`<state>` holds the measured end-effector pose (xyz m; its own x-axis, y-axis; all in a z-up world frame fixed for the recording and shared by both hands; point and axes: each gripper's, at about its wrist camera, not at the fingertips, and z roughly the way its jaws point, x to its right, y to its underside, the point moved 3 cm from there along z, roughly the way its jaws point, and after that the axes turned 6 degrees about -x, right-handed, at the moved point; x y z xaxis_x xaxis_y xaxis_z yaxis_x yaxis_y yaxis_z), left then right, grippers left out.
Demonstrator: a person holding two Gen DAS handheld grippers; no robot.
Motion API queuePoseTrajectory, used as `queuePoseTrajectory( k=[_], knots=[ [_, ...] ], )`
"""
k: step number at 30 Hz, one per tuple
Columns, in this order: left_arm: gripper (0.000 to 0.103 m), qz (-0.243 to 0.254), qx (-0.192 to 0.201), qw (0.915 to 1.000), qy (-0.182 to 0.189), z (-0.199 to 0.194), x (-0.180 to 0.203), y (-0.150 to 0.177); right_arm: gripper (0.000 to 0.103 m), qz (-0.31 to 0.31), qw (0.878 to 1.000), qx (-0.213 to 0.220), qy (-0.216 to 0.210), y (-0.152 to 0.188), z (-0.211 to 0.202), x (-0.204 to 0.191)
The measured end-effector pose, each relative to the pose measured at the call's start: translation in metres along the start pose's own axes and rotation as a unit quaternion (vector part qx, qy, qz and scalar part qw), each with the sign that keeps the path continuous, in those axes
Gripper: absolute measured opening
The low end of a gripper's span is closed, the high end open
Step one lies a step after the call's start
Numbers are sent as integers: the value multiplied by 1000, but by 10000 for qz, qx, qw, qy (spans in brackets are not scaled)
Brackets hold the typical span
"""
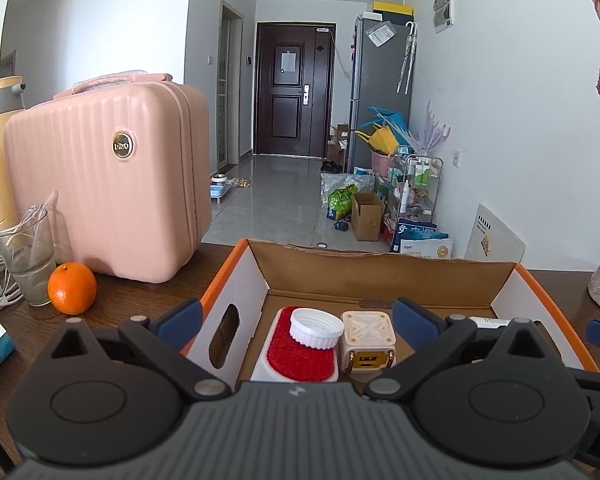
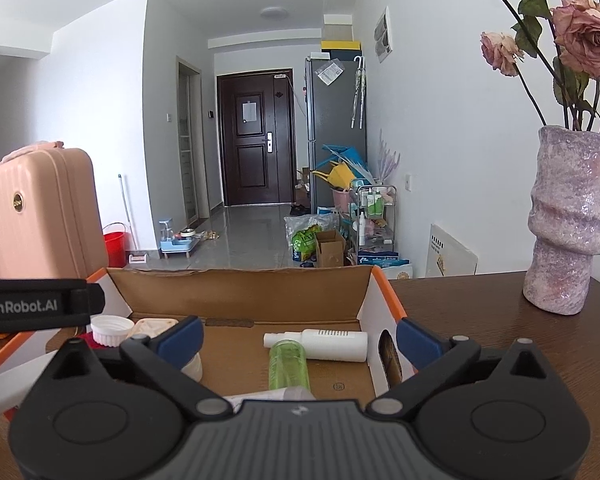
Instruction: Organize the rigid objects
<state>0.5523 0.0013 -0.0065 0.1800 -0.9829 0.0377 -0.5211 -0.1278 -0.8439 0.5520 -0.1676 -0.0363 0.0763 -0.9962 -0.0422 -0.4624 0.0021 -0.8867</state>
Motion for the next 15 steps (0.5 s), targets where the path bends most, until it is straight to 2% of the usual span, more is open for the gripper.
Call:
queuePoseTrajectory(
  k=[15],
  knots=[
    [103, 17, 63, 10000, 31, -6, 1, 0, 103, 46, 10000, 43, 37, 0, -6, 1]
  ],
)
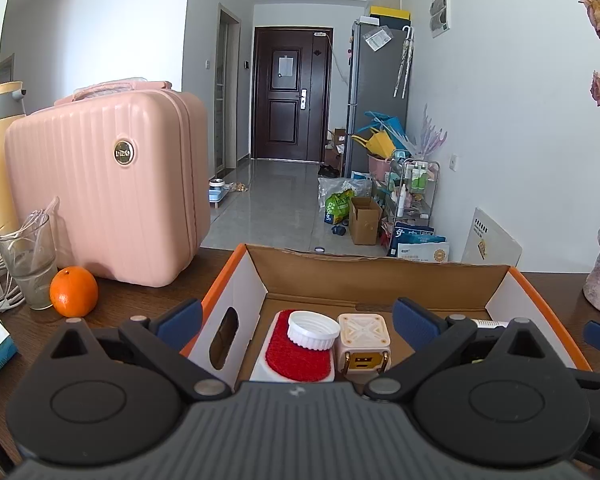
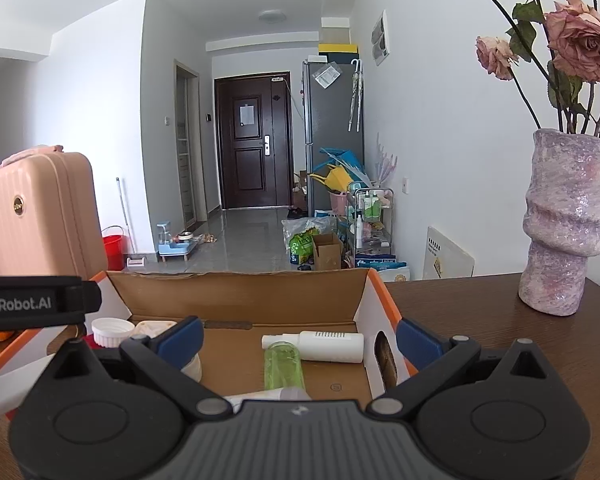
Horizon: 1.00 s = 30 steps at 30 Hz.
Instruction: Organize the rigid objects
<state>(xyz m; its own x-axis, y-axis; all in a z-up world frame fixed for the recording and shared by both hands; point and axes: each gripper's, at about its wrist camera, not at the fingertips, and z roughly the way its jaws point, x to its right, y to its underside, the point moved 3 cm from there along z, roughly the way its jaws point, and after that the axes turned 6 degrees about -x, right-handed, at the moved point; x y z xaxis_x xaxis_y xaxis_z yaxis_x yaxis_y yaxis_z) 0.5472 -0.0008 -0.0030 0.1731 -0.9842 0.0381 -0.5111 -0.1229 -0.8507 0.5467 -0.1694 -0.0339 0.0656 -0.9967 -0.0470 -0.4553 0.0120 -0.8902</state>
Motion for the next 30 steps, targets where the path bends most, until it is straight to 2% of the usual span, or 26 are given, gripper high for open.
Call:
queuePoseTrajectory(
  k=[18, 30],
  knots=[
    [103, 11, 5, 10000, -25, -23, -9, 8, 103, 52, 10000, 31, 20, 6, -24, 6],
    [103, 33, 95, 9999, -2, -57, -21, 21, 103, 153, 9997, 184, 43, 14, -63, 13]
  ],
)
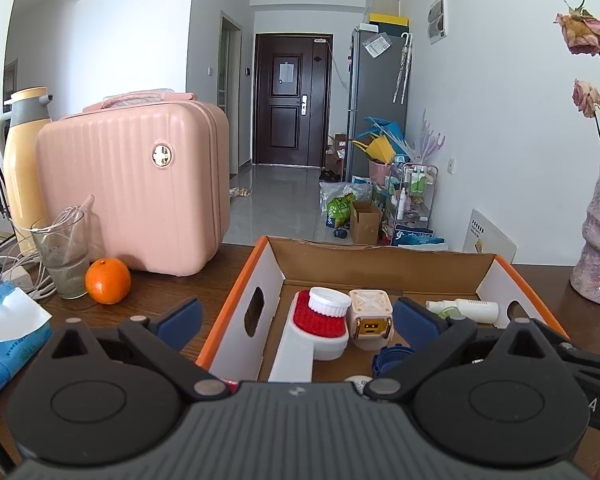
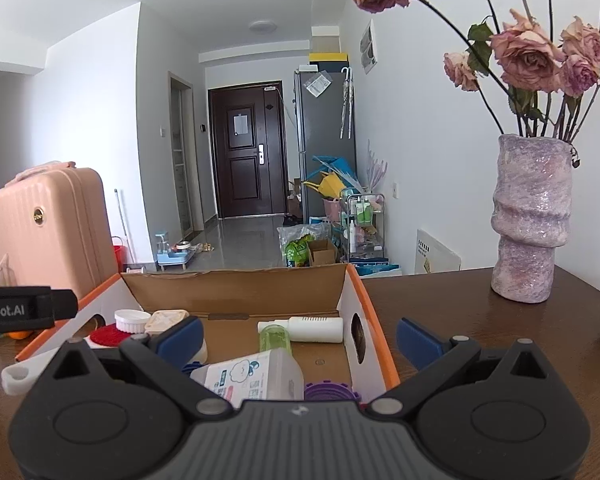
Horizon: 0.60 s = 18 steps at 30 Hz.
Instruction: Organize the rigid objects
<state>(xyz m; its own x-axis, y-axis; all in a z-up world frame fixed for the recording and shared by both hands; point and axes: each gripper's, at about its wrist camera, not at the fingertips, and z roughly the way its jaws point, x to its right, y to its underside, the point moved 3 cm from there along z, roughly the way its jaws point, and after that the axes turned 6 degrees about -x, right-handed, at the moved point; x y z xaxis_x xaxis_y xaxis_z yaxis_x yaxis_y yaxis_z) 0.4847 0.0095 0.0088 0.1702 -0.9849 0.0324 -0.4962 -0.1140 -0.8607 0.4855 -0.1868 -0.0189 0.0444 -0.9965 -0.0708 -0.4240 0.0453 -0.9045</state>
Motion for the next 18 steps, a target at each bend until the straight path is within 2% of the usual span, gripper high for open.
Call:
queuePoseTrajectory(
  k=[18],
  knots=[
    [103, 29, 193, 9998, 83, -77, -28, 34, 103, -32, 9996, 261, -101, 28, -86, 0]
  ],
)
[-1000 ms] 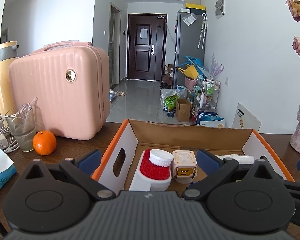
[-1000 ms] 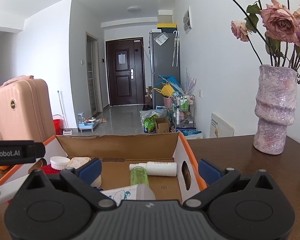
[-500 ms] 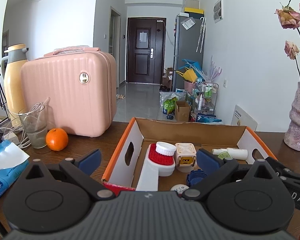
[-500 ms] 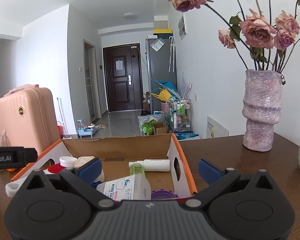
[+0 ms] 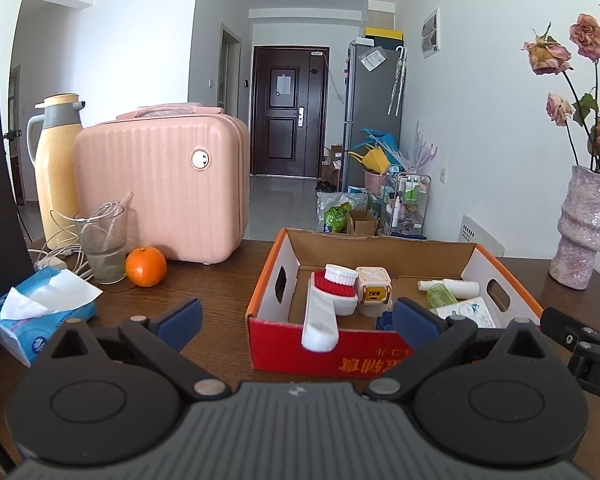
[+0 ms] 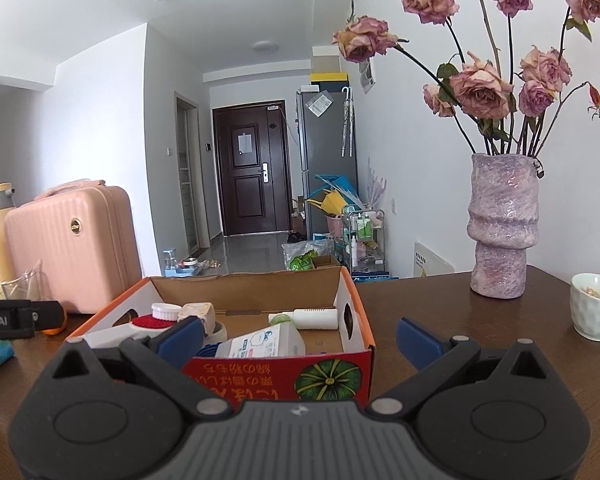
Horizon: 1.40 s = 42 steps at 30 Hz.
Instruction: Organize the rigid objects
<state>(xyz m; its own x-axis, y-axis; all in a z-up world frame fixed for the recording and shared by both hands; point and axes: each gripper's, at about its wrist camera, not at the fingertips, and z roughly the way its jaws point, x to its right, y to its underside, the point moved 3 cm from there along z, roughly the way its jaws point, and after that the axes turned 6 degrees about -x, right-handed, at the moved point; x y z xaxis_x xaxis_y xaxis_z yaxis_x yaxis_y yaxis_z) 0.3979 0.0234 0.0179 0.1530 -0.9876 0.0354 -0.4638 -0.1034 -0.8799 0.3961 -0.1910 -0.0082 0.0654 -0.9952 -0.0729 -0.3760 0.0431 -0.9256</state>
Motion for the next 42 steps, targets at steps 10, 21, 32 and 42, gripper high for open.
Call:
queuePoseTrajectory(
  k=[10, 21, 32, 42],
  knots=[
    [103, 166, 191, 9996, 102, -55, -5, 24, 103, -148, 9995, 226, -132, 15, -60, -6],
    [103, 329, 462, 9981, 258, -135, -21, 62, 103, -252, 9976, 542, -346, 42, -152, -3],
    [103, 280, 305, 9989, 225, -179, -39, 110, 103, -267, 9982, 429, -333, 82, -207, 2],
    [103, 365, 301, 9986, 235, -200, -38, 136, 103, -200, 9988, 362, -246, 109, -234, 4]
  ],
)
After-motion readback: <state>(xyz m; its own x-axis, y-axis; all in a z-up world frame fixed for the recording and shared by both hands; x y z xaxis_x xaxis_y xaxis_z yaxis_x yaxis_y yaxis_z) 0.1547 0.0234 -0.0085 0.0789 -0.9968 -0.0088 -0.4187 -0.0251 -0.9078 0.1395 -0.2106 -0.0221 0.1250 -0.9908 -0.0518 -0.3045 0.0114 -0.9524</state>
